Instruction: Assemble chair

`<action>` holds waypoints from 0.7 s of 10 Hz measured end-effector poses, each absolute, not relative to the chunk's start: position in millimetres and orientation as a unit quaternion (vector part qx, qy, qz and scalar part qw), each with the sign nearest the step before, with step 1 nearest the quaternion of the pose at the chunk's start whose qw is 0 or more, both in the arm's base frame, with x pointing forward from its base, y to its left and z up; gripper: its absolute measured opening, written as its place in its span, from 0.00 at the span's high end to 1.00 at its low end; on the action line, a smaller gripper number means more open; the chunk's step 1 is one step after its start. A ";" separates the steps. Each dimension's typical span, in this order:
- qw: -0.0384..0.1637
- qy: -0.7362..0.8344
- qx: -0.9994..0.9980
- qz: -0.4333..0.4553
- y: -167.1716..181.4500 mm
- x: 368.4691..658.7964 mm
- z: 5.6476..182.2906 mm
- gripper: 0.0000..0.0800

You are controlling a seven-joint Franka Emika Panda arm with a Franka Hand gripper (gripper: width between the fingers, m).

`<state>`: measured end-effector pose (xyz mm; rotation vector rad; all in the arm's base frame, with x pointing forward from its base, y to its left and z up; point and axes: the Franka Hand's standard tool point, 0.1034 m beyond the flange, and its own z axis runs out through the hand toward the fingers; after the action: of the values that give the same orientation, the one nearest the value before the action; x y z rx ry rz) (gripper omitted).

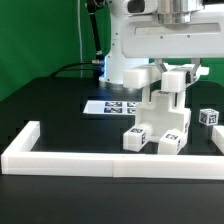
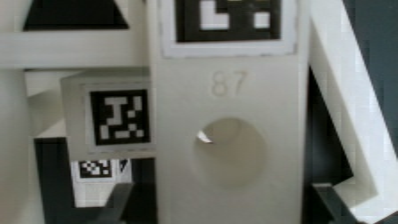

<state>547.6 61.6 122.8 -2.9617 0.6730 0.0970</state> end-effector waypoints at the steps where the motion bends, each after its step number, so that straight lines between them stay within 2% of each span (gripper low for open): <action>1: 0.051 0.221 -0.973 0.031 62.1 548.0 122.9 0.64; 7: 0.052 0.222 -0.973 0.030 60.7 548.1 123.6 0.64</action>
Offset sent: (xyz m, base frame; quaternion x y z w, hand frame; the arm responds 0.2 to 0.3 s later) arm 0.0000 0.0000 0.0000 0.0000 0.0000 0.0000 1.0000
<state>548.1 60.7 123.6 -2.9610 0.6743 0.0909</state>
